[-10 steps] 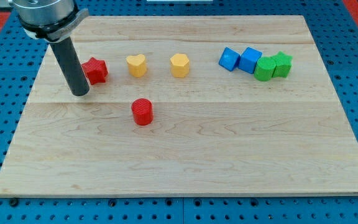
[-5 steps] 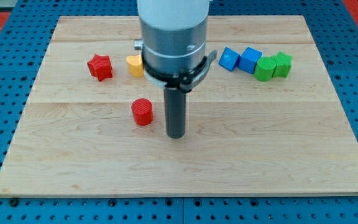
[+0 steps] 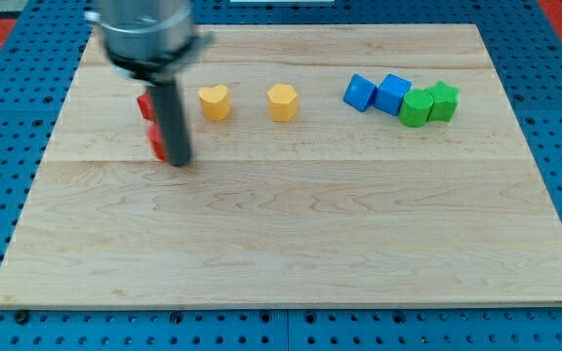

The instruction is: Push the red circle to the center left of the board

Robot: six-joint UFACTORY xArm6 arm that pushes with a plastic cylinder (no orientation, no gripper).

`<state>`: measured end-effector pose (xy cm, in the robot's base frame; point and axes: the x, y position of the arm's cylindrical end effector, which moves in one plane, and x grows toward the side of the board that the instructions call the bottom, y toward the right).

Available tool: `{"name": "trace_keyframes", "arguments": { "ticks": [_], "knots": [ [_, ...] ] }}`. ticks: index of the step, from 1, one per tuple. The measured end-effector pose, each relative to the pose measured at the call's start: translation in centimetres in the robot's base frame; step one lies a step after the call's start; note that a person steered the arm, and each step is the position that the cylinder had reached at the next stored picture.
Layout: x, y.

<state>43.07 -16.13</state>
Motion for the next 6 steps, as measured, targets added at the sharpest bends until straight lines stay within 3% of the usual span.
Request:
{"name": "trace_keyframes", "arguments": {
  "ticks": [1, 2, 4, 5, 6],
  "knots": [
    [-0.7, -4.8],
    [1.4, 0.9],
    [-5.0, -5.0],
    [-2.1, -2.5],
    [-0.2, 3.7]
  ]
}}
